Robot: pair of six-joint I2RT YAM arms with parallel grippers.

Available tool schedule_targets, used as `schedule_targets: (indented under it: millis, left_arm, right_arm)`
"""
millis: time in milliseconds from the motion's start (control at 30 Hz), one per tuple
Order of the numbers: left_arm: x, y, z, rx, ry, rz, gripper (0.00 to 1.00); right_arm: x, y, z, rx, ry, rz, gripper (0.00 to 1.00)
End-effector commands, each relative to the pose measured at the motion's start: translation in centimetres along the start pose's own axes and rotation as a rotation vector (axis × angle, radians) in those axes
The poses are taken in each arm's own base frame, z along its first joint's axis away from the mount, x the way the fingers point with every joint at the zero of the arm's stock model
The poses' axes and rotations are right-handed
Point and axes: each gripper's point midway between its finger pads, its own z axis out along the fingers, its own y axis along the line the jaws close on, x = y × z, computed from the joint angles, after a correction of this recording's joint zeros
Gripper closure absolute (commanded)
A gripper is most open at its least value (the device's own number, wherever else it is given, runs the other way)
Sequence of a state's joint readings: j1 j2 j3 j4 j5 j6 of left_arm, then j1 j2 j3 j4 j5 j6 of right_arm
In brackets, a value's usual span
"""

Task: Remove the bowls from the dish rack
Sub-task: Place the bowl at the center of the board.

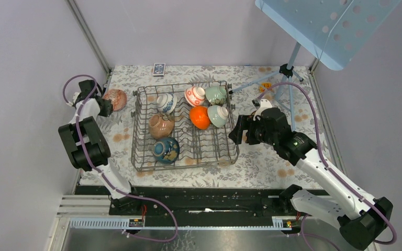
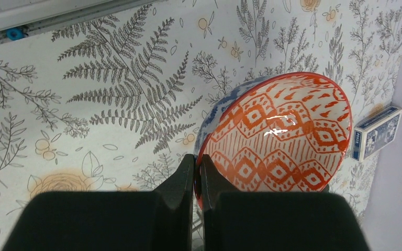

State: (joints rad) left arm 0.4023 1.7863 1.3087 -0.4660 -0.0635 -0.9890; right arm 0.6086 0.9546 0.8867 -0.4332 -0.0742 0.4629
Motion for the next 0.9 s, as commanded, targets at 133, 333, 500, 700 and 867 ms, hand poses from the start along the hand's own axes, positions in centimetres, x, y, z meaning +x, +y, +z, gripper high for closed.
schedule_targets:
  millis: [133, 333, 500, 700, 867]
  left_arm:
    - [-1.2, -0.8, 2.1, 0.034, -0.044, 0.003, 1.0]
    - [-1.0, 0.0, 2.6, 0.014, -0.043, 0.001, 1.0]
    - [-0.5, 0.6, 3.0, -0.004, -0.032, 0.016, 1.0]
    - [-0.4, 1.4, 3.1, -0.03, -0.032, 0.038, 0.94]
    - [-0.4, 1.7, 3.0, -0.038, -0.032, 0.051, 0.85]
  right_arm:
    - [-0.1, 0.5, 0.3, -0.028, 0.002, 0.004, 0.12]
    - [0.0, 0.4, 0.3, -0.023, 0.005, 0.008, 0.12]
    - [0.1, -0.1, 0.4, -0.002, 0.001, 0.005, 0.12]
    - [0.2, -0.2, 0.4, 0.004, 0.0, 0.002, 0.12]
    - [0.5, -0.3, 0.4, 0.004, 0.006, 0.006, 0.12]
